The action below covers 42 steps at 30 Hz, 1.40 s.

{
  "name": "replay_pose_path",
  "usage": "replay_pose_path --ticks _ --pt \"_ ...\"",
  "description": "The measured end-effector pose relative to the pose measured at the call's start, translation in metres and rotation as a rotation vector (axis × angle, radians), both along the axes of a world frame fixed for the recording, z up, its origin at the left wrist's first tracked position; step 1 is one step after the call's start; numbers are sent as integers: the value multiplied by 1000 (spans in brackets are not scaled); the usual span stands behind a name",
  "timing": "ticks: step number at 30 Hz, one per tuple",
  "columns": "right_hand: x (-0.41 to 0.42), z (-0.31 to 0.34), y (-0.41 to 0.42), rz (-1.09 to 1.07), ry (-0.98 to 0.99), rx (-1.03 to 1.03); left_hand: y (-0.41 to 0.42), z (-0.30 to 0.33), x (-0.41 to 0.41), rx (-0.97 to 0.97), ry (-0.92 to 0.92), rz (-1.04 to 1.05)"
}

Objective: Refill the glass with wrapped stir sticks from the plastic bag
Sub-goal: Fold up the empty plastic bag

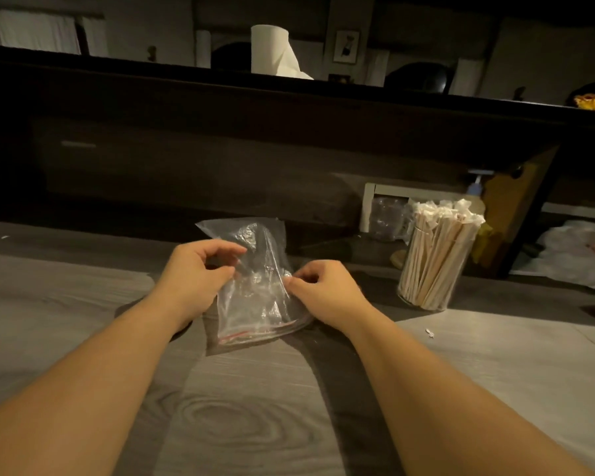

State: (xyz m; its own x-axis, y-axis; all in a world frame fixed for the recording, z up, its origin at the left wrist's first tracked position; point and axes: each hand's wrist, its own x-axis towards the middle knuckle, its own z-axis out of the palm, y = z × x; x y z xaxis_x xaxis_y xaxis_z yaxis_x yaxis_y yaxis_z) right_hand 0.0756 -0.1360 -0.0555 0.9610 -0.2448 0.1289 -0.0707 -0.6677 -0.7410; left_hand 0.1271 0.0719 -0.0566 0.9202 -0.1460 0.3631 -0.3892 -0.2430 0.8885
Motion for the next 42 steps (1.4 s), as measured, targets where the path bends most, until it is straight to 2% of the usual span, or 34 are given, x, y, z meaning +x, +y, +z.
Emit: replay_pose_path --ticks 4,9,11,13,15,17,19,22,28,30,33,36,38,40,42 --pt "6 12 -9 -8 37 276 -5 2 3 -103 -28 -105" --pt "2 23 -19 53 141 209 -7 5 -2 -176 -15 -159" --pt "-1 21 -19 132 112 249 -8 8 -3 -232 -14 -150" --pt "-3 16 -19 179 3 344 -7 9 -1 -258 0 -131" --pt "-3 12 -20 132 -144 434 -4 8 2 -229 81 -115" --pt "-3 10 -22 97 -211 478 -2 7 1 -151 174 -137" --pt "-2 8 -24 131 -166 442 -3 6 -3 -39 206 -126" --pt "0 6 -28 142 -102 335 -4 7 -4 -94 212 -40" --pt "-1 5 -36 189 -169 614 -2 12 -4 -109 281 -53" --pt "0 6 -37 202 -174 719 1 14 -2 -196 344 -120" --pt "-2 9 -35 234 -147 909 4 15 -2 -431 484 -216" --pt "-3 13 -35 163 -126 1044 7 11 4 -545 543 -237" --pt "-5 16 -37 152 -59 1107 9 11 6 -544 585 -248" --pt "-8 18 -36 182 37 1073 8 13 6 -421 583 -264" --pt "-9 18 -32 212 84 891 4 12 1 -347 518 -256"
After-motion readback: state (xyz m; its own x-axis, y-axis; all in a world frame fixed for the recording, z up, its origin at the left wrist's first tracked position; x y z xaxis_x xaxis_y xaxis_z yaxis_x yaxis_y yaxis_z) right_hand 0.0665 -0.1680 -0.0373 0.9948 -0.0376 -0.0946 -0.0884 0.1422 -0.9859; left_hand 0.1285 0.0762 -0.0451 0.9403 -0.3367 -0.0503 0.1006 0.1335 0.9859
